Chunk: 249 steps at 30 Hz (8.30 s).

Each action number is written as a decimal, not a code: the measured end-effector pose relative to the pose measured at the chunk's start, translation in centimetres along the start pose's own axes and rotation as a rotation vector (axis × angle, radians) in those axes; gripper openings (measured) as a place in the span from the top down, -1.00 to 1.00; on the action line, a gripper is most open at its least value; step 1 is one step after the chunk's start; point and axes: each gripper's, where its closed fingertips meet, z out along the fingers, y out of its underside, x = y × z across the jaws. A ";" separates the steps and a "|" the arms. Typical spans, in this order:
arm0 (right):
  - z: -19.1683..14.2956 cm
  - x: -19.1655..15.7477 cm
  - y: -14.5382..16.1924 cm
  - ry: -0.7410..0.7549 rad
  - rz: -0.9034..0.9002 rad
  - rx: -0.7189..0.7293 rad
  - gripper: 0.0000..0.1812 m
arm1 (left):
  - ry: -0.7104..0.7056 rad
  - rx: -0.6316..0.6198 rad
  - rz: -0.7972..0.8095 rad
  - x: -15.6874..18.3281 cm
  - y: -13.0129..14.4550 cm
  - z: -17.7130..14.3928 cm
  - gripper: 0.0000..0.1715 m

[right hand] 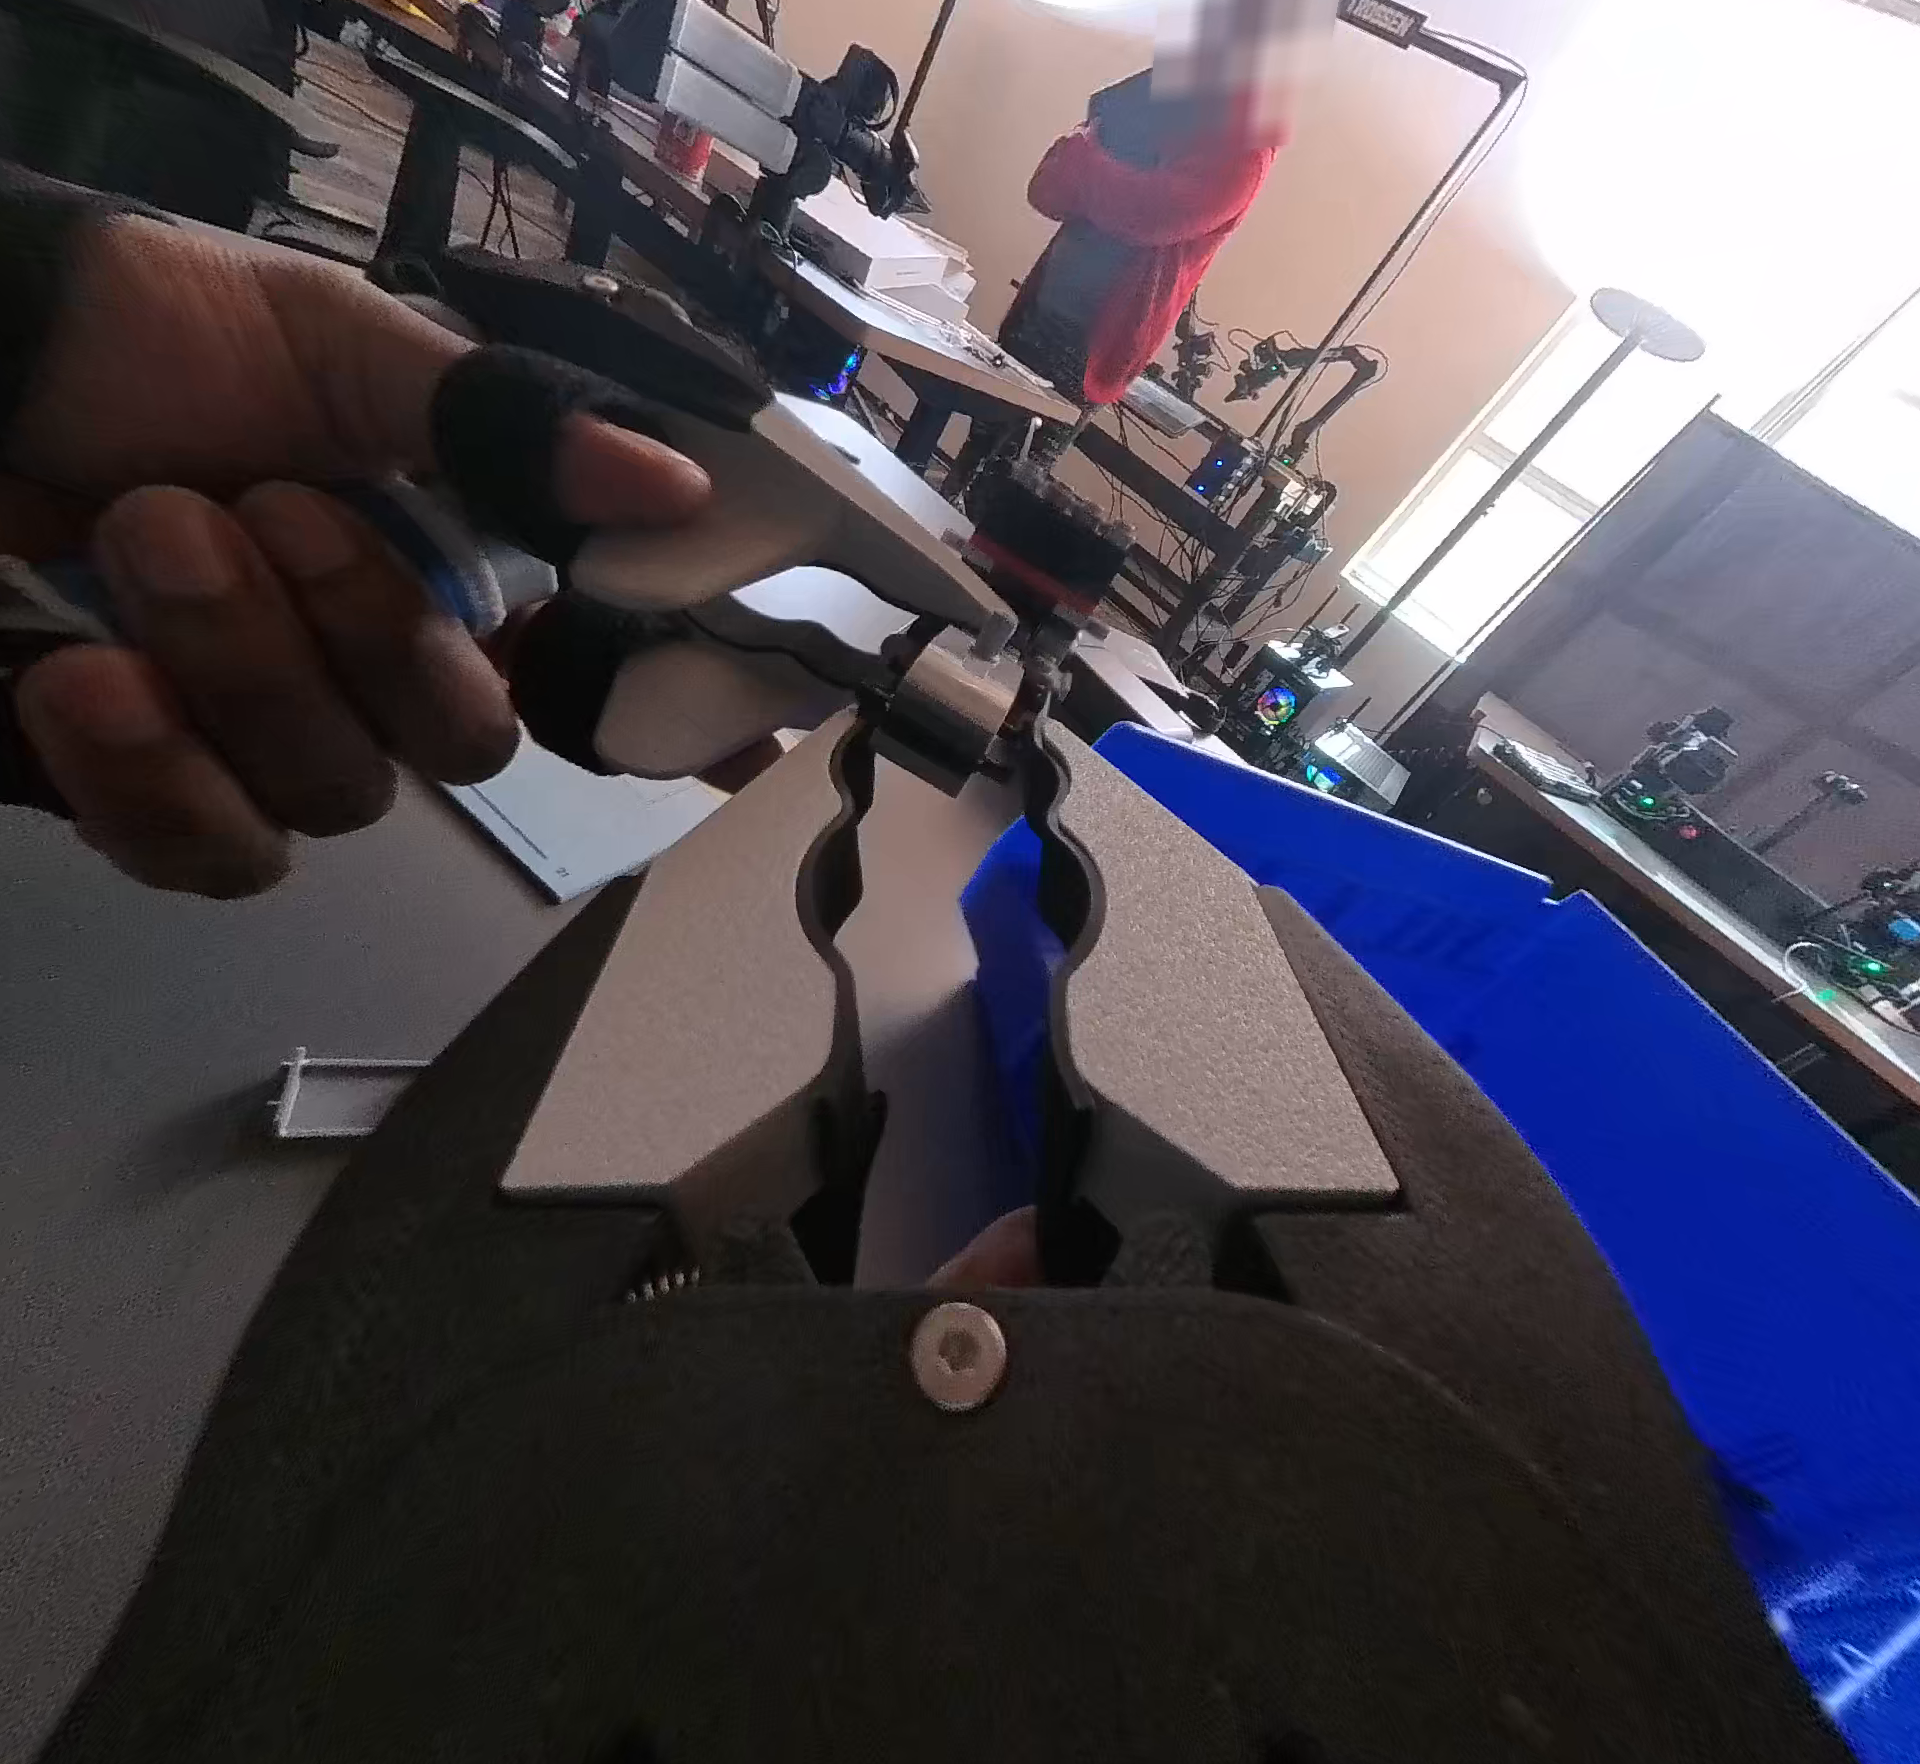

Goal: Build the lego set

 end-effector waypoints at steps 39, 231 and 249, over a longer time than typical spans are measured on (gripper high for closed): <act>0.2 -1.3 0.6 -0.073 0.199 -0.033 0.66 | -0.040 0.019 -0.041 -1.0 -0.3 -0.4 0.76; 4.3 1.6 1.9 0.032 -0.810 -0.050 0.64 | -0.196 -0.004 -0.155 -4.6 -0.5 -1.8 0.75; 4.5 0.3 4.0 -0.073 -0.848 -0.133 -0.03 | -0.181 -0.004 -0.165 -4.2 -0.4 -1.7 0.75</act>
